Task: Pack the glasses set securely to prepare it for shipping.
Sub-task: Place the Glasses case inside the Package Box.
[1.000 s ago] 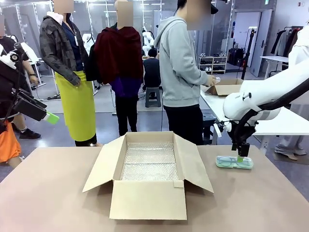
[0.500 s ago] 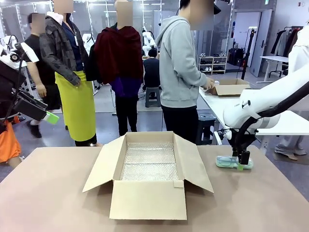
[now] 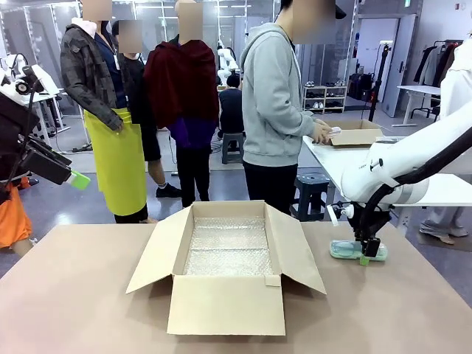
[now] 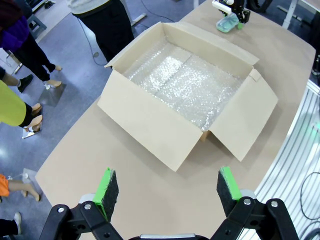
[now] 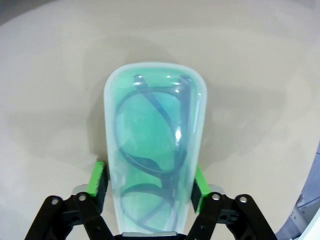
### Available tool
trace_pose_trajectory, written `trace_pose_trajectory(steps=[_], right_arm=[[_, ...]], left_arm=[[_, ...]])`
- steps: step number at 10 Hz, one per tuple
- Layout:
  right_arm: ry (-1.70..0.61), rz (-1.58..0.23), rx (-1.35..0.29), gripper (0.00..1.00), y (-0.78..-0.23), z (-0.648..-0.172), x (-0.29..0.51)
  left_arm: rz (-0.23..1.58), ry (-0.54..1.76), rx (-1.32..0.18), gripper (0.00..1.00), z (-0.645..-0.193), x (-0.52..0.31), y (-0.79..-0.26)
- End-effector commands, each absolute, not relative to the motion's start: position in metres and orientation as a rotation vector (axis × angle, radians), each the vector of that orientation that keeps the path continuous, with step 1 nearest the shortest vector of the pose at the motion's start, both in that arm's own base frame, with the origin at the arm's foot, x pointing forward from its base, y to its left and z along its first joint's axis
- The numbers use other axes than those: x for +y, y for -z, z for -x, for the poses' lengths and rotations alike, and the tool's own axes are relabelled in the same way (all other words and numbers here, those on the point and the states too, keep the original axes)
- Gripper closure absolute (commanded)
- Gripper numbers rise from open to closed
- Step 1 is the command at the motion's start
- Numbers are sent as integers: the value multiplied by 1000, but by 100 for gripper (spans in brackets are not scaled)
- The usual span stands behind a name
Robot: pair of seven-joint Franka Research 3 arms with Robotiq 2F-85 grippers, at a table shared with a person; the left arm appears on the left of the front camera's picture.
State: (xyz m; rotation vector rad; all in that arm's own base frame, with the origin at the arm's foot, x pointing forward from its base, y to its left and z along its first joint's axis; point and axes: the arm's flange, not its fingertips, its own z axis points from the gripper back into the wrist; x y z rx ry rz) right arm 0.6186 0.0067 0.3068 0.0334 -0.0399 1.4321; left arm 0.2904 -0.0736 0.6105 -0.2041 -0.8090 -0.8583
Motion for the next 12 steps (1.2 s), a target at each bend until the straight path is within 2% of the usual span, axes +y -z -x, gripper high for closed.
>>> trace_pose_trajectory(steps=[1,2,3,4,5,9,12], right_arm=[[-1413,-42,-65,40,-303,-612,10],[-1413,-40,-68,48,-304,-612,11],[-1412,-38,-68,45,-306,-612,11],[-1403,-43,-69,68,-310,-614,11],[-1398,-46,-65,55,-319,-613,12],[-1329,-7,-61,55,-405,-593,30],[-1382,17,-115,55,-437,-570,41]], left_arm=[[205,859,-812,0,-290,-73,-611],[205,859,-812,0,-290,-73,-611],[205,859,-812,0,-290,-73,-611],[205,859,-812,0,-290,-73,-611],[205,859,-812,0,-290,-73,-611],[205,859,-812,0,-290,-73,-611],[205,859,-812,0,-290,-73,-611]])
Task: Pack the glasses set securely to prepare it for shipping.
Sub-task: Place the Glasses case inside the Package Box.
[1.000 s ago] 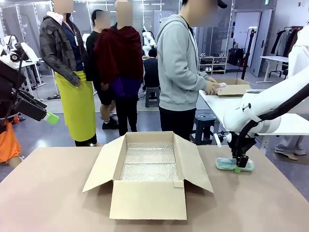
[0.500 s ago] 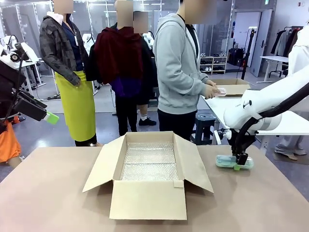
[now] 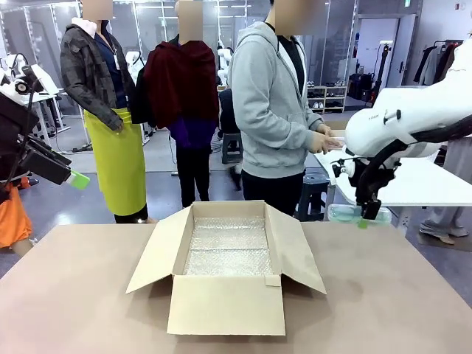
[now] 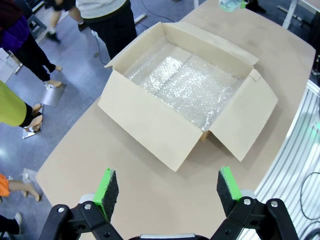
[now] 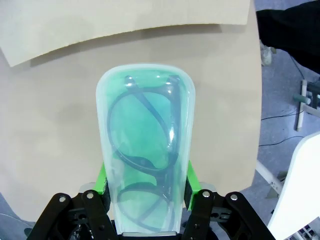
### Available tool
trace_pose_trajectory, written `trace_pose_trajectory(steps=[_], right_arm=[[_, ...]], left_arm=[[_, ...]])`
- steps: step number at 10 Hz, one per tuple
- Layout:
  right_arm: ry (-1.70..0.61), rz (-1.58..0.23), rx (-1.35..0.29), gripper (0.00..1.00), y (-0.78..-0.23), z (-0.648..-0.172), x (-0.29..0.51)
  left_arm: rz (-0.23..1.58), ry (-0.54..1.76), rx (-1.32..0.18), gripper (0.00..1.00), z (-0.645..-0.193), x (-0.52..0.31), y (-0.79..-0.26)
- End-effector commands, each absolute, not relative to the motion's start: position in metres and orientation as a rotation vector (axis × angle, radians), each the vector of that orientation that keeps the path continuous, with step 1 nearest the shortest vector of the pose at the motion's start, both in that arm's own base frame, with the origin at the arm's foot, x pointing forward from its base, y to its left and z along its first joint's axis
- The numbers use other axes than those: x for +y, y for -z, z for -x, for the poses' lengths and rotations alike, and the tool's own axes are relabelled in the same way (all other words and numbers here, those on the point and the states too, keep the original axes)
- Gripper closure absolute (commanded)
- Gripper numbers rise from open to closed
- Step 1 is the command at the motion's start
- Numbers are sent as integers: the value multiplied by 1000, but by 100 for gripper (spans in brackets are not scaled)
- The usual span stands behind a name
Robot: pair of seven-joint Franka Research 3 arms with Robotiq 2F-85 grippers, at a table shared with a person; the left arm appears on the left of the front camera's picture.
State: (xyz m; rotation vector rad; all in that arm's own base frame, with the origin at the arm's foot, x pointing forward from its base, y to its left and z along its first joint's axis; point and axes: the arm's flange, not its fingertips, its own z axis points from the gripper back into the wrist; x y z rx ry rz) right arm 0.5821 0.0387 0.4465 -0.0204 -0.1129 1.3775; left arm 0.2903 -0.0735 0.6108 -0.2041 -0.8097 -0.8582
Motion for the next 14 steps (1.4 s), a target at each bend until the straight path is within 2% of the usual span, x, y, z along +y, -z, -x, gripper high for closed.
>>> trace_pose_trajectory(steps=[1,7,8,10,14], right_arm=[[-1373,0,-128,55,-439,-566,42],[-1382,20,-117,55,-450,-576,42],[-1372,8,-122,36,-449,-574,41],[-1545,1,-162,36,-475,-574,100],[-1647,-24,-124,36,-493,-590,220]], left_arm=[[205,859,-812,0,-290,-73,-611],[205,859,-812,0,-290,-73,-611],[205,859,-812,0,-290,-73,-611],[205,859,-812,0,-290,-73,-611],[205,859,-812,0,-290,-73,-611]])
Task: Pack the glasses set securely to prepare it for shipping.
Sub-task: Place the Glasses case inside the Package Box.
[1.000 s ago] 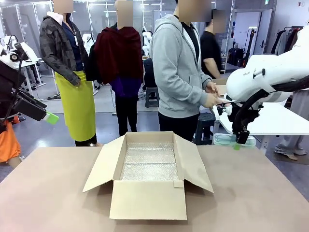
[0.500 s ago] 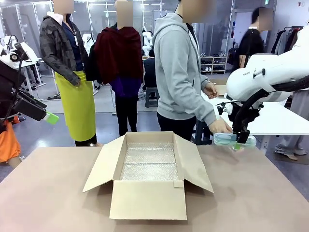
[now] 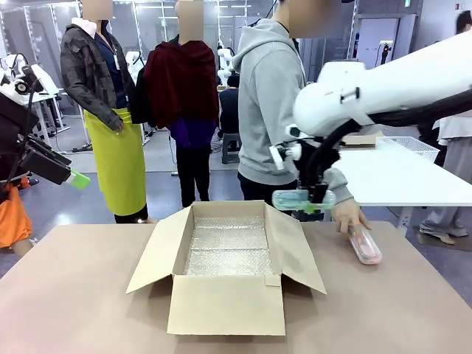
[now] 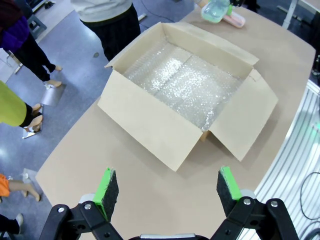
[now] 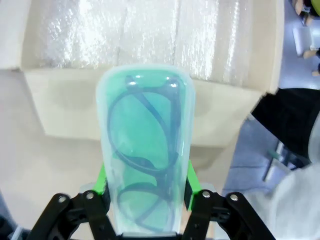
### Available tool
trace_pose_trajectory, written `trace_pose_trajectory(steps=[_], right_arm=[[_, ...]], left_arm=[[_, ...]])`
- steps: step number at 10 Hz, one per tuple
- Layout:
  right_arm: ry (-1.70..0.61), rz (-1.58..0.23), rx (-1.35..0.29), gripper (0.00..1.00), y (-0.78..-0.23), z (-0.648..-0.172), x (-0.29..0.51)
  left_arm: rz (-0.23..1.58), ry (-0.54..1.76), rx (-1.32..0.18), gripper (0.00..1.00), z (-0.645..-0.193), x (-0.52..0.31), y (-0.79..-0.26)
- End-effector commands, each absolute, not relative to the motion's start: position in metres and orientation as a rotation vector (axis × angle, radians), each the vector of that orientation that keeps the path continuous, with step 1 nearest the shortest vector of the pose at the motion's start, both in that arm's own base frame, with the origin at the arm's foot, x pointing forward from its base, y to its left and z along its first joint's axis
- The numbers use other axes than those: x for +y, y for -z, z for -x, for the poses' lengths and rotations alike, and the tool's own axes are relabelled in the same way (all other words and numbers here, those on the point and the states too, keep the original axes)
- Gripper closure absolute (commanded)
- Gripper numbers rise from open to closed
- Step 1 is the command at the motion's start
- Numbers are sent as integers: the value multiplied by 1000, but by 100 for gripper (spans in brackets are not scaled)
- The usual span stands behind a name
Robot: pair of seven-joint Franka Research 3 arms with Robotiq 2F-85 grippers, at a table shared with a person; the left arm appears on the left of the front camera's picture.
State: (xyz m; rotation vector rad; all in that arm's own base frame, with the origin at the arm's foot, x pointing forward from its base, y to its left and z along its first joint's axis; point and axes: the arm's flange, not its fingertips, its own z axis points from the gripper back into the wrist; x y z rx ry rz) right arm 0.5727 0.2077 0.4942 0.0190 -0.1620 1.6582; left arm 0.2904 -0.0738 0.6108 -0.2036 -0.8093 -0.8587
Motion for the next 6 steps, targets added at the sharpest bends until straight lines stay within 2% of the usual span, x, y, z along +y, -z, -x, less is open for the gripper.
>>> trace_pose_trajectory(steps=[1,6], right_arm=[[-1665,-36,-133,36,-490,-594,252],[-1686,-15,-166,36,-448,-607,356]], left_arm=[[205,859,-812,0,-290,-73,-611],[205,859,-812,0,-290,-73,-611]])
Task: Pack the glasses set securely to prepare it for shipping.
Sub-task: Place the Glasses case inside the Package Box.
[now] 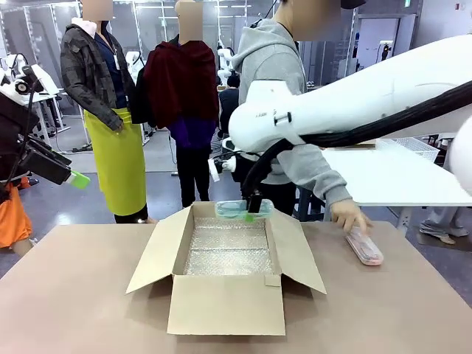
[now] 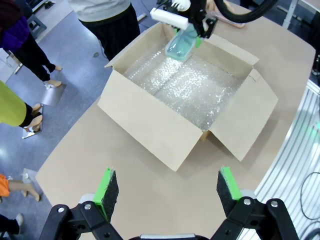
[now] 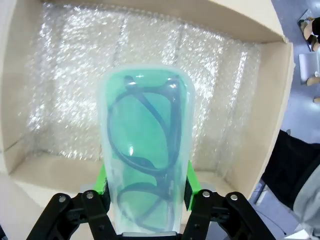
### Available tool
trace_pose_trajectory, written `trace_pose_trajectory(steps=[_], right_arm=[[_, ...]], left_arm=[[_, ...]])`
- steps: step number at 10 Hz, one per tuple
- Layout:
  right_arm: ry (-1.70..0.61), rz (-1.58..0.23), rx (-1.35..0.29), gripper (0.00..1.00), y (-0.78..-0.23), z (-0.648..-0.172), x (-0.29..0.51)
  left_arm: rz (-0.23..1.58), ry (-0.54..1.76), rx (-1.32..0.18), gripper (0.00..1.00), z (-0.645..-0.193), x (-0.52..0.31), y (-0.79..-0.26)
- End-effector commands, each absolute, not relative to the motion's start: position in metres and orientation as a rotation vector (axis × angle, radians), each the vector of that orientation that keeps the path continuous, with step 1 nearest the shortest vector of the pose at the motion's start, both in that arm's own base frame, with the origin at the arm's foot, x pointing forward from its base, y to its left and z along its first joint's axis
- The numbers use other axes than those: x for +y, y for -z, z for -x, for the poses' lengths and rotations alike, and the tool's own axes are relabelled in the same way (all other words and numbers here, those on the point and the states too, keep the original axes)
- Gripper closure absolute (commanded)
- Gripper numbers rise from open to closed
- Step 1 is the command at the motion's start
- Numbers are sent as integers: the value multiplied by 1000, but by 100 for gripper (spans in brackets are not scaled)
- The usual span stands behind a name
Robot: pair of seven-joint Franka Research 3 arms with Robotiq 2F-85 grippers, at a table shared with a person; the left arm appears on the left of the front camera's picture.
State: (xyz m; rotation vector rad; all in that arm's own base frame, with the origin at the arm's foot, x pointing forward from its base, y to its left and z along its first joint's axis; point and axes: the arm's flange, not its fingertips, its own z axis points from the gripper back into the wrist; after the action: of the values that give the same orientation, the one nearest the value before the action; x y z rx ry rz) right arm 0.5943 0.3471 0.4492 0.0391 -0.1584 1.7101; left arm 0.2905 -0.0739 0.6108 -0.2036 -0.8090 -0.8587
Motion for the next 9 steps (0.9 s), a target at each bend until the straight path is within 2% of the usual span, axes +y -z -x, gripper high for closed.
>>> trace_pose_trajectory(steps=[1,6,9], right_arm=[[-1700,-13,-157,36,-434,-613,367],[-1684,23,-142,36,-360,-639,389],[-1680,25,-116,36,-349,-642,391]], left_arm=[[205,859,-812,0,-290,-73,-611],[205,859,-812,0,-290,-73,-611],[205,859,-812,0,-290,-73,-611]])
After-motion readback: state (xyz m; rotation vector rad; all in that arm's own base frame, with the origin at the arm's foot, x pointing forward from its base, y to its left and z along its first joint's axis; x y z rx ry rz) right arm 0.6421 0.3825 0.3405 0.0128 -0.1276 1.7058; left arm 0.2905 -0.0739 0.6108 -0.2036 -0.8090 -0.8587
